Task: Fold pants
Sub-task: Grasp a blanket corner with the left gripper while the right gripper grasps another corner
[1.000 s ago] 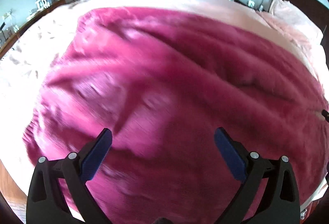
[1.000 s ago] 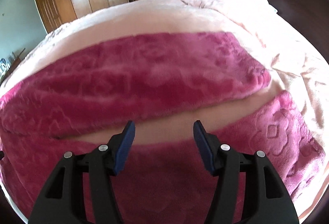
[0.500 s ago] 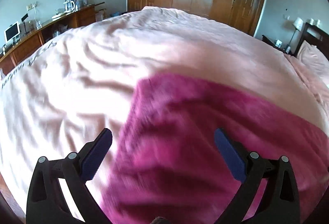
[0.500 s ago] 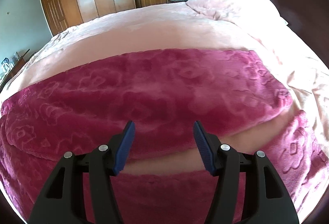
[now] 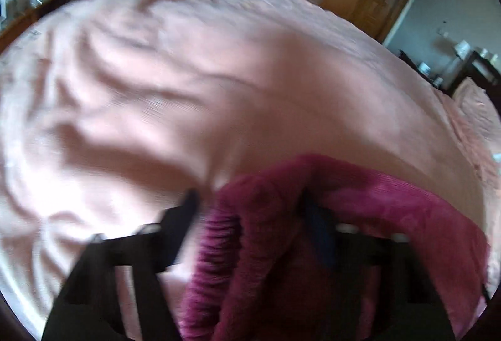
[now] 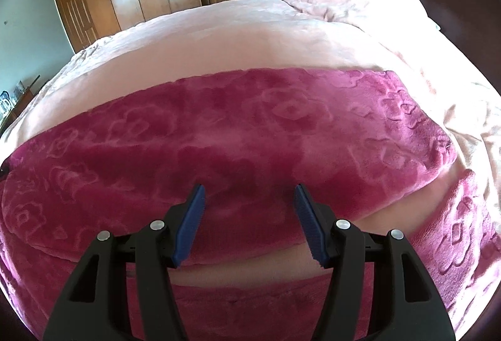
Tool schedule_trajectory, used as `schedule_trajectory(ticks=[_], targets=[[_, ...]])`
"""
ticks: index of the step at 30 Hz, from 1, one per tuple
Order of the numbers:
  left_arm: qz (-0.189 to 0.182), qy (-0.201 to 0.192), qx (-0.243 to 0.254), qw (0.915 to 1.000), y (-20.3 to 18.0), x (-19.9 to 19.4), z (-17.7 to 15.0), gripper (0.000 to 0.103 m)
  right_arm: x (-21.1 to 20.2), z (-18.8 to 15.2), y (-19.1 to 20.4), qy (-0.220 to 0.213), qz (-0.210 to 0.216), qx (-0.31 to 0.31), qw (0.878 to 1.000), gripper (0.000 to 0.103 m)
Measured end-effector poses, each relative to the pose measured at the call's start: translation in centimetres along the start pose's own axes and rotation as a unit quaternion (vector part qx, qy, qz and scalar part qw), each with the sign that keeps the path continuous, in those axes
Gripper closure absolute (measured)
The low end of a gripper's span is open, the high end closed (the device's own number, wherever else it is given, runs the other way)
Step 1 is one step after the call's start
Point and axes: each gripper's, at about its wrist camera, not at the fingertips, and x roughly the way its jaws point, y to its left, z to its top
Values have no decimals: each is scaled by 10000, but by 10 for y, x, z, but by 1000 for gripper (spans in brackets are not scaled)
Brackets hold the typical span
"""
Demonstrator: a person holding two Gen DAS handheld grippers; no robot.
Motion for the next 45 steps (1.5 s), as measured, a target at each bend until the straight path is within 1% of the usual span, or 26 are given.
schedule_trajectory(ticks=[2, 4, 7, 9, 12, 15, 18, 19, 21, 22, 24, 25, 27, 28, 31, 32, 33, 35, 36, 40, 43, 45], targets=[[52, -68, 80, 9999, -3, -1, 1, 64, 2, -1, -5, 21, -19, 32, 10000, 43], [50, -126, 184, 9997, -8, -6, -1, 77, 3, 1, -14, 33, -14, 130, 9999, 43], [34, -284, 393, 9988, -15, -22, -4, 83, -1, 9, -40, -1, -37, 463, 9989, 43], [-53, -432, 472, 9979, -17, -36, -4, 83, -6, 19, -64, -79, -124, 720, 9973, 43], [-272, -589, 334, 9973, -15, -57, -1, 83, -7, 36, -95, -132, -269, 969, 9948, 43], [-460, -742, 283, 9958, -15, -83, -3, 83, -3, 63, -131, -142, -241, 1332, 9907, 43], [-481, -819, 335, 9949, -18, -102, -7, 84, 15, 94, -168, -38, -93, 1826, 9831, 43], [-449, -837, 369, 9948, -21, -107, -9, 84, 20, 102, -177, -27, -188, 1885, 9819, 43], [-397, -859, 404, 9947, -23, -114, -12, 84, 33, 115, -191, -74, -546, 1866, 9809, 43], [-366, -860, 406, 9948, -24, -118, -13, 83, 44, 121, -197, -40, -600, 1785, 9821, 43], [-305, -855, 385, 9951, -25, -122, -15, 83, 65, 128, -204, 91, -866, 1627, 9828, 43], [-276, -849, 383, 9953, -26, -123, -16, 84, 79, 130, -207, 217, -906, 1490, 9844, 43], [-197, -829, 397, 9956, -28, -123, -17, 84, 102, 128, -210, 499, -751, 1301, 9874, 42], [-154, -806, 386, 9959, -29, -122, -18, 83, 106, 126, -210, 493, -757, 1254, 9880, 39], [-98, -753, 324, 9966, -32, -119, -18, 84, 108, 128, -214, 367, -643, 1310, 9886, 39], [-83, -750, 329, 9966, -33, -119, -17, 84, 108, 130, -215, 371, -597, 1323, 9887, 50], [-79, -765, 336, 9965, -36, -120, -17, 84, 108, 131, -216, 392, -537, 1286, 9895, 59], [-94, -791, 299, 9964, -37, -121, -15, 84, 103, 135, -210, 417, -498, 1117, 9916, 90], [-103, -801, 281, 9963, -37, -122, -14, 84, 99, 139, -208, 395, -468, 1062, 9925, 91], [-91, -857, 233, 9960, -35, -129, -13, 84, 63, 156, -195, -41, -657, 760, 9949, 93], [-118, -929, 188, 9954, -33, -138, -14, 84, 28, 166, -183, -483, -991, 385, 9932, 94], [-135, -969, 141, 9951, -31, -145, -14, 84, 11, 172, -177, -697, -1083, 328, 9911, 94]])
